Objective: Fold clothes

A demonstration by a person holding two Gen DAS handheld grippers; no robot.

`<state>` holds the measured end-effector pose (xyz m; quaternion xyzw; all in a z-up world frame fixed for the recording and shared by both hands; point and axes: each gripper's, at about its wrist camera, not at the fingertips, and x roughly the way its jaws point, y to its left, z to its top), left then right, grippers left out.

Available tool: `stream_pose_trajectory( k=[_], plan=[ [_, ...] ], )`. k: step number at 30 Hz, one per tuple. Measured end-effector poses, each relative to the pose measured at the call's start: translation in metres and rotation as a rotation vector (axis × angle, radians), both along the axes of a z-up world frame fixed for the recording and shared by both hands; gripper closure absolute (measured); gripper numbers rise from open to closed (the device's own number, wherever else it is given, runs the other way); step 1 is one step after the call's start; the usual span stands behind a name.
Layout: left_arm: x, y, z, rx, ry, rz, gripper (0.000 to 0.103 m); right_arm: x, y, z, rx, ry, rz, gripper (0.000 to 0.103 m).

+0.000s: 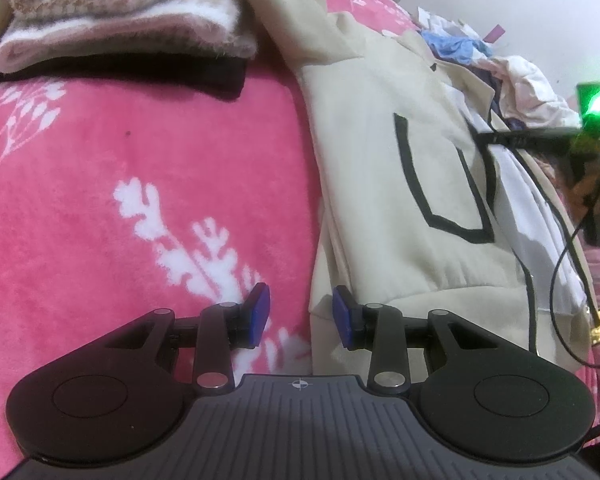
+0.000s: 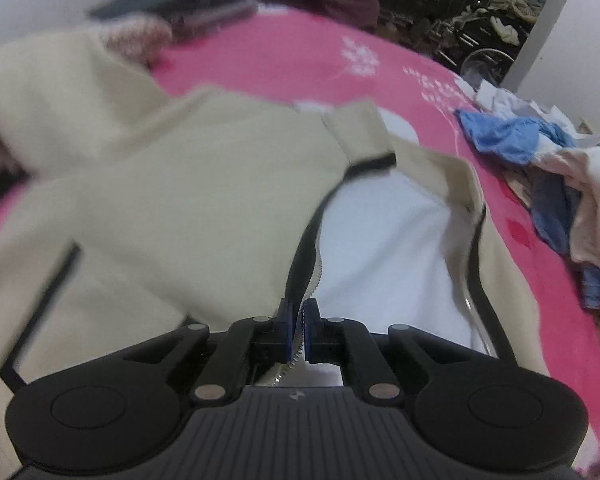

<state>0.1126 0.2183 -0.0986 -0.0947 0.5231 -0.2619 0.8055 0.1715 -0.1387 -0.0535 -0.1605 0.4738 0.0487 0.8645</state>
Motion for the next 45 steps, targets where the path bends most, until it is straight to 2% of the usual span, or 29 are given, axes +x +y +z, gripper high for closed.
stream_pose_trajectory(
  k=[3,4,6,9,11,14,17,19,21,25,28,30,34,37,39,40,42,44,45],
  plan=[
    [0.000,0.000,0.001,0.003,-0.003,-0.009,0.069,-0.005,0.009,-0.028,-0.116,-0.025,0.049,0.087],
    [0.000,0.002,0.001,0.001,-0.002,-0.008,0.069,-0.007,0.012,-0.028,-0.149,-0.051,0.065,0.079],
    [-0.001,0.004,0.000,-0.004,0.001,-0.002,0.069,-0.007,0.012,-0.021,-0.178,-0.084,0.072,0.077],
    [-0.002,0.003,0.001,-0.002,0.005,0.004,0.069,0.003,-0.008,0.001,-0.093,-0.124,-0.023,0.077],
    [-0.002,0.002,0.003,-0.001,0.005,0.002,0.069,0.004,-0.020,0.014,0.034,-0.164,-0.042,0.077],
    [-0.002,0.004,0.004,-0.020,0.023,0.004,0.069,0.002,-0.021,0.019,0.210,-0.185,0.032,0.077],
    [-0.001,0.009,0.007,-0.073,0.061,0.007,0.069,-0.002,-0.011,0.005,0.344,-0.123,0.139,0.077],
    [-0.001,0.011,0.009,-0.112,0.083,0.005,0.069,0.002,0.001,-0.026,0.316,0.016,0.170,0.077],
    [0.000,0.012,0.012,-0.135,0.084,-0.002,0.068,-0.005,0.011,-0.033,0.249,-0.039,0.205,0.076],
    [-0.002,0.017,0.014,-0.171,0.093,-0.004,0.064,-0.003,0.024,-0.015,0.179,-0.055,0.219,0.076],
    [-0.006,0.023,0.013,-0.168,0.100,0.001,0.063,-0.015,0.028,0.005,0.290,-0.103,0.262,0.075],
    [-0.011,0.028,0.013,-0.158,0.094,0.015,0.063,-0.025,0.040,0.013,0.365,-0.104,0.338,0.076],
    [-0.016,0.034,0.012,-0.156,0.104,0.037,0.063,-0.044,0.082,0.015,0.431,-0.100,0.505,0.076],
    [-0.018,0.026,0.017,-0.179,0.073,-0.010,0.062,-0.051,0.110,-0.003,0.429,-0.040,0.579,0.076],
    [-0.017,0.016,0.016,-0.155,0.038,-0.045,0.058,-0.059,0.123,-0.030,0.348,0.024,0.613,0.076],
    [-0.016,0.010,0.015,-0.130,0.019,-0.060,0.058,-0.065,0.125,-0.037,0.323,0.013,0.632,0.076],
    [-0.014,-0.001,0.010,-0.080,-0.003,-0.081,0.058,-0.071,0.123,-0.038,0.316,-0.031,0.654,0.076],
    [-0.012,-0.010,0.003,-0.055,0.008,-0.088,0.060,-0.065,0.121,-0.035,0.337,-0.001,0.641,0.076],
    [-0.013,-0.013,0.000,-0.054,0.018,-0.093,0.068,-0.062,0.121,-0.034,0.344,0.010,0.636,0.076]
  ],
)
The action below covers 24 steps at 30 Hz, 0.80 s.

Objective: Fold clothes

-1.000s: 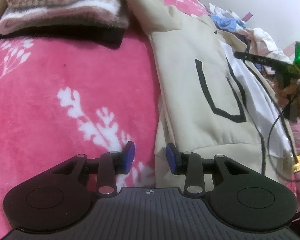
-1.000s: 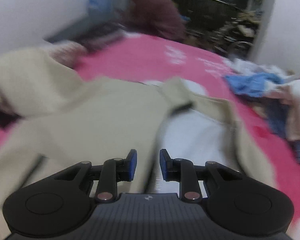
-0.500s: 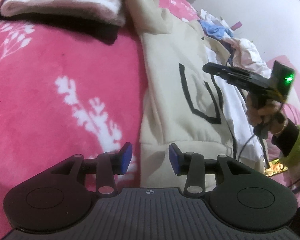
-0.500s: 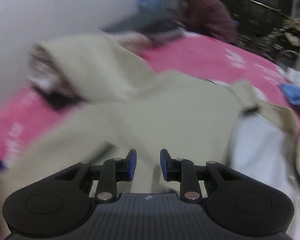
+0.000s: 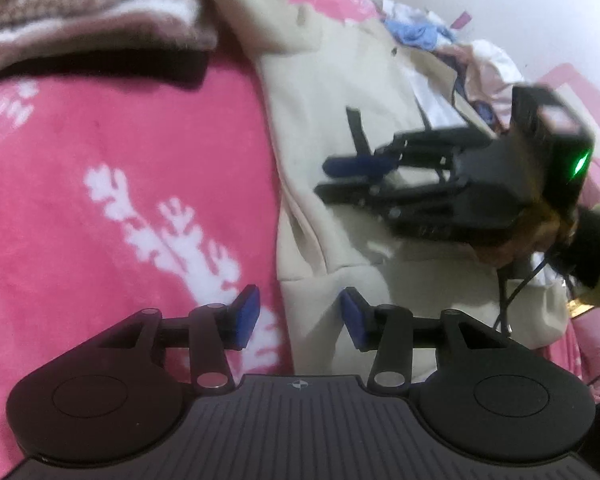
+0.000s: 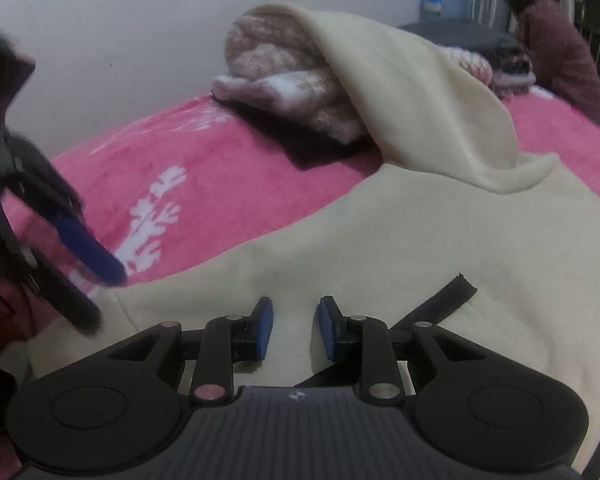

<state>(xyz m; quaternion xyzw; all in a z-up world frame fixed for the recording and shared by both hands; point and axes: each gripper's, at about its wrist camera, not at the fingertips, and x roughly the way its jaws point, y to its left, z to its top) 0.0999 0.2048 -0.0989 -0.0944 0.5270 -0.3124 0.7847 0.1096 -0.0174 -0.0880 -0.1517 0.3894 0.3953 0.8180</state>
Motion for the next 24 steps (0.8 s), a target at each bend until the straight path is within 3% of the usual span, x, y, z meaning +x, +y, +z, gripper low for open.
stream_pose_trajectory(
  k=[3,4,8,11,13,16,20,24],
  plan=[
    [-0.004,-0.003,-0.001,-0.041,0.035,-0.011,0.094,-0.001,-0.003,-0.001,0.011,0.004,-0.005,0.076],
    [-0.003,0.002,0.002,-0.120,0.074,-0.009,0.095,-0.002,-0.004,-0.001,0.015,0.001,-0.008,0.076],
    [0.003,0.028,0.001,-0.279,0.196,0.059,0.099,-0.004,-0.006,-0.003,0.040,0.006,-0.024,0.076],
    [0.006,0.041,-0.031,-0.222,0.314,0.100,0.099,-0.002,-0.009,-0.004,0.061,0.021,-0.039,0.076],
    [0.004,0.047,-0.043,-0.236,0.360,0.123,0.099,0.000,-0.010,-0.002,0.067,0.032,-0.045,0.076],
    [-0.003,0.035,-0.028,-0.190,0.267,0.065,0.099,0.009,-0.013,0.006,0.090,0.108,-0.089,0.076],
    [-0.009,0.025,-0.015,-0.159,0.205,0.018,0.099,0.037,-0.020,0.019,0.197,0.378,-0.229,0.074],
    [-0.009,0.025,-0.013,-0.141,0.175,0.011,0.099,0.052,-0.002,0.021,0.214,0.564,-0.308,0.069]
  ],
)
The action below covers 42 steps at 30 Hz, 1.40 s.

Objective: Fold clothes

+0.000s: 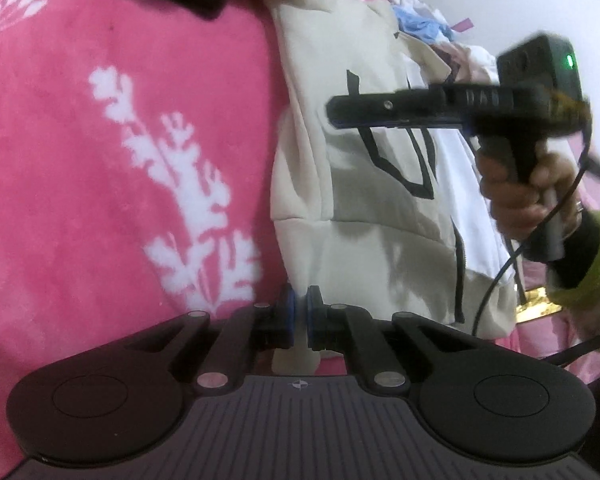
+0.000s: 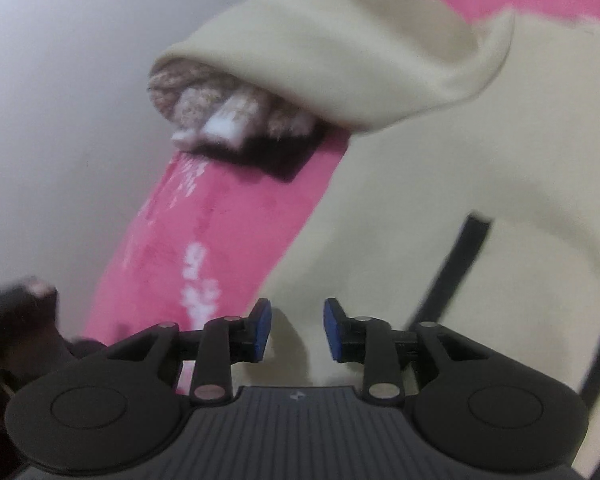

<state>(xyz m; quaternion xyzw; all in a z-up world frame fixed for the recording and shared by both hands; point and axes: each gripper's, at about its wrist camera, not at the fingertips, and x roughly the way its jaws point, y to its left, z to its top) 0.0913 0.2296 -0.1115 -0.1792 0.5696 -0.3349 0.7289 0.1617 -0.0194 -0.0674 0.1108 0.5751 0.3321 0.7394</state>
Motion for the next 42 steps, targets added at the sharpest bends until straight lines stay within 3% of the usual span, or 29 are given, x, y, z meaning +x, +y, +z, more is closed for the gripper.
stream_pose_trajectory(
  k=[5,7,10,12,16,19,20,21,23,25,28,32,34,36,39,42],
  plan=[
    [-0.006,-0.001,0.005,0.038,-0.059,-0.034,0.099,0.003,0.037,-0.010,-0.104,0.047,0.000,0.066],
    [-0.008,-0.004,0.010,0.080,-0.102,-0.052,0.098,0.003,0.044,-0.013,-0.152,0.039,-0.006,0.075],
    [-0.010,-0.008,0.024,0.135,-0.191,-0.060,0.082,0.002,0.038,-0.011,-0.156,0.041,-0.033,0.097],
    [-0.010,-0.011,0.032,0.146,-0.249,-0.062,0.070,0.002,0.027,-0.006,-0.119,0.058,-0.058,0.099],
    [-0.003,-0.029,0.034,0.143,-0.306,-0.085,0.061,-0.002,0.015,0.010,-0.059,0.052,-0.070,0.099],
    [0.000,-0.036,0.030,0.109,-0.288,-0.112,0.068,-0.002,0.012,0.021,-0.039,0.030,-0.075,0.099],
    [0.000,-0.038,0.030,0.092,-0.281,-0.120,0.085,-0.002,0.012,0.025,-0.033,0.024,-0.079,0.099],
    [0.000,-0.040,0.029,0.076,-0.275,-0.128,0.092,-0.003,0.011,0.027,-0.026,0.020,-0.083,0.099],
    [0.001,-0.043,0.028,0.043,-0.262,-0.143,0.095,-0.005,0.010,0.033,-0.016,0.009,-0.087,0.099],
    [0.004,-0.028,0.031,-0.062,-0.190,-0.088,0.096,-0.007,0.010,0.039,0.003,-0.007,-0.083,0.099],
    [0.007,0.000,0.023,-0.130,-0.078,0.009,0.097,-0.008,0.014,0.042,0.032,-0.032,-0.075,0.099],
    [0.001,0.017,-0.010,-0.073,0.040,0.072,0.097,-0.005,0.033,0.011,0.041,-0.037,-0.053,0.094],
    [-0.003,0.019,-0.024,-0.044,0.070,0.076,0.097,-0.003,0.041,-0.016,0.036,-0.025,-0.047,0.087],
    [-0.007,0.020,-0.028,-0.028,0.063,0.056,0.096,0.000,0.038,-0.034,0.068,0.008,-0.067,0.088],
    [-0.013,0.021,-0.022,0.009,0.042,-0.001,0.095,0.003,0.013,-0.022,0.150,0.063,-0.063,0.075],
    [-0.015,0.026,-0.009,0.064,0.007,-0.065,0.094,-0.008,-0.012,0.010,0.092,-0.029,0.015,0.075]
  ],
)
